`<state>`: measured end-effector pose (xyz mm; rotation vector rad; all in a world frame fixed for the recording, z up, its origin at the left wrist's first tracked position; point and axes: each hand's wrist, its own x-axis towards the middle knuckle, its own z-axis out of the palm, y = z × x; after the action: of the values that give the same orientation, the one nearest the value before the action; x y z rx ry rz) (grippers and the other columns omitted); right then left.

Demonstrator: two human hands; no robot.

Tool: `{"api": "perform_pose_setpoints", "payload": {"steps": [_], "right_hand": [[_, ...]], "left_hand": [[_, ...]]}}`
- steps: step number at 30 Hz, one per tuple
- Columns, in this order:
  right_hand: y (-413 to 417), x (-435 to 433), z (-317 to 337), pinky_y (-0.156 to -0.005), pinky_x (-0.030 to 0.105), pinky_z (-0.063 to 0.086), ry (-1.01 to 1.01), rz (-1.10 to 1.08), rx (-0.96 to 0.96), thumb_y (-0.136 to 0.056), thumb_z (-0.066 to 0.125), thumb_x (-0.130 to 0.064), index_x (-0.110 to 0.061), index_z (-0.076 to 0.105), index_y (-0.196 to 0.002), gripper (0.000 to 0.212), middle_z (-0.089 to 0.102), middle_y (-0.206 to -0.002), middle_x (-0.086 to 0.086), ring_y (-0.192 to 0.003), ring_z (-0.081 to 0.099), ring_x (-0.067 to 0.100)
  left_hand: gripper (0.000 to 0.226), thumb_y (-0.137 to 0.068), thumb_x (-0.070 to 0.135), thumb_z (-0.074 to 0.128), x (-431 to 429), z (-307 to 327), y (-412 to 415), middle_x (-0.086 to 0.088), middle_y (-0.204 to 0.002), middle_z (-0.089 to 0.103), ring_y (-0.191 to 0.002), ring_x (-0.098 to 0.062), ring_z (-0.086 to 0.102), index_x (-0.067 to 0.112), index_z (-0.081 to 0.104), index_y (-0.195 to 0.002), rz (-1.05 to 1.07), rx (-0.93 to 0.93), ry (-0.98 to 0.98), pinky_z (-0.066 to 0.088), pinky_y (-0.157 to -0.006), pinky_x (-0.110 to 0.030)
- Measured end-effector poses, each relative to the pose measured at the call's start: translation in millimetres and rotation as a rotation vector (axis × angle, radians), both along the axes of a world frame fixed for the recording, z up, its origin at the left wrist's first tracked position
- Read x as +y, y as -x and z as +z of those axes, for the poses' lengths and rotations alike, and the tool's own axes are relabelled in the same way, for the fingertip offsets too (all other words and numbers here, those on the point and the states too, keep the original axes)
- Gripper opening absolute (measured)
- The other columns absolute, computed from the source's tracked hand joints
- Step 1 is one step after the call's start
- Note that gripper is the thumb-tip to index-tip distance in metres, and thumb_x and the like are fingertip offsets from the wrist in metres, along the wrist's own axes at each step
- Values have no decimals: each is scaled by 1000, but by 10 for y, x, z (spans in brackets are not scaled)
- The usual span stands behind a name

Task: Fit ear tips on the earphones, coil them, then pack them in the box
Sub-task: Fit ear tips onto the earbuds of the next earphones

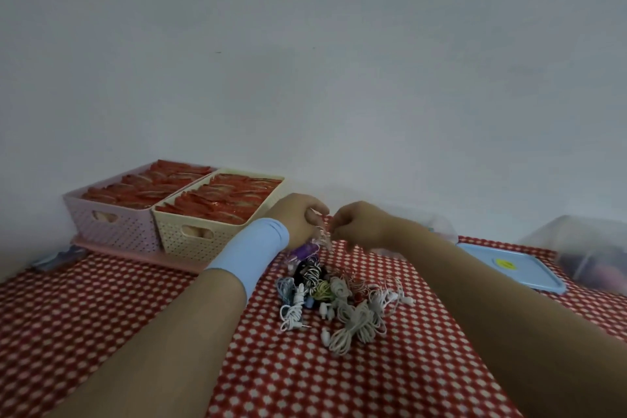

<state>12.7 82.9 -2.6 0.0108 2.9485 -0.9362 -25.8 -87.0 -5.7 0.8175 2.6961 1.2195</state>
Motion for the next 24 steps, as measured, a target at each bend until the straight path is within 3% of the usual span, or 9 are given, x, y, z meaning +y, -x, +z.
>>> {"api": "perform_pose_setpoints", "payload": {"steps": [4, 6, 8, 11, 15, 20, 24], "right_hand": [[-118, 103, 59, -76, 40, 59, 224, 22, -63, -90, 56, 5, -14, 55, -132, 46, 64, -120, 3, -92, 68, 23], [-132, 103, 26, -82, 40, 57, 294, 58, -91, -82, 64, -7, -15, 59, -132, 51, 66, -124, 10, -101, 66, 23], [-130, 70, -17, -82, 39, 56, 326, 102, -103, -78, 68, -20, -15, 68, -120, 43, 72, -116, 15, -97, 68, 21], [-118, 23, -58, -75, 35, 56, 379, 130, -89, -98, 63, -15, -13, 70, -105, 10, 76, -98, 8, -84, 72, 19], [-131, 54, -7, -68, 31, 57, 441, 79, -32, -101, 62, -13, -9, 70, -96, 10, 75, -85, 2, -73, 72, 17], [-258, 273, 190, -69, 33, 58, 524, -31, 48, -99, 62, -13, -10, 73, -97, 12, 77, -99, 13, -80, 74, 24], [-490, 529, 273, -76, 37, 58, 609, -77, 59, -100, 60, -12, -4, 73, -103, 15, 75, -99, 17, -79, 70, 23]], "left_hand": [[34, -85, -2, 65, 113, 105, -94, 4, -77, 70, -71, -11, 63, 15, 68, -115, -19, -18, -118, 50, -68, -24], [35, -83, -2, 67, 126, 140, -105, 8, -71, 69, -74, -13, 66, 13, 69, -115, 1, -71, -191, 51, -68, -26], [33, -84, -2, 66, 87, 147, -112, 7, -75, 71, -76, -13, 67, 13, 68, -113, 18, -117, -243, 52, -64, -24], [32, -84, -1, 69, -7, 111, -119, -4, -91, 73, -84, -17, 70, 9, 66, -114, 39, -204, -320, 59, -70, -28], [24, -84, 3, 73, -45, 107, -132, -15, -106, 69, -94, -25, 70, 5, 67, -107, 98, -303, -427, 61, -77, -35], [25, -90, 35, 67, 146, 270, -185, -1, -105, 68, -89, -16, 63, 20, 69, -111, 14, -209, -185, 54, -86, -33], [22, -86, 18, 71, 384, 397, -318, 2, -100, 72, -93, -14, 67, 24, 68, -107, -63, -116, -106, 49, -91, -30]]}}
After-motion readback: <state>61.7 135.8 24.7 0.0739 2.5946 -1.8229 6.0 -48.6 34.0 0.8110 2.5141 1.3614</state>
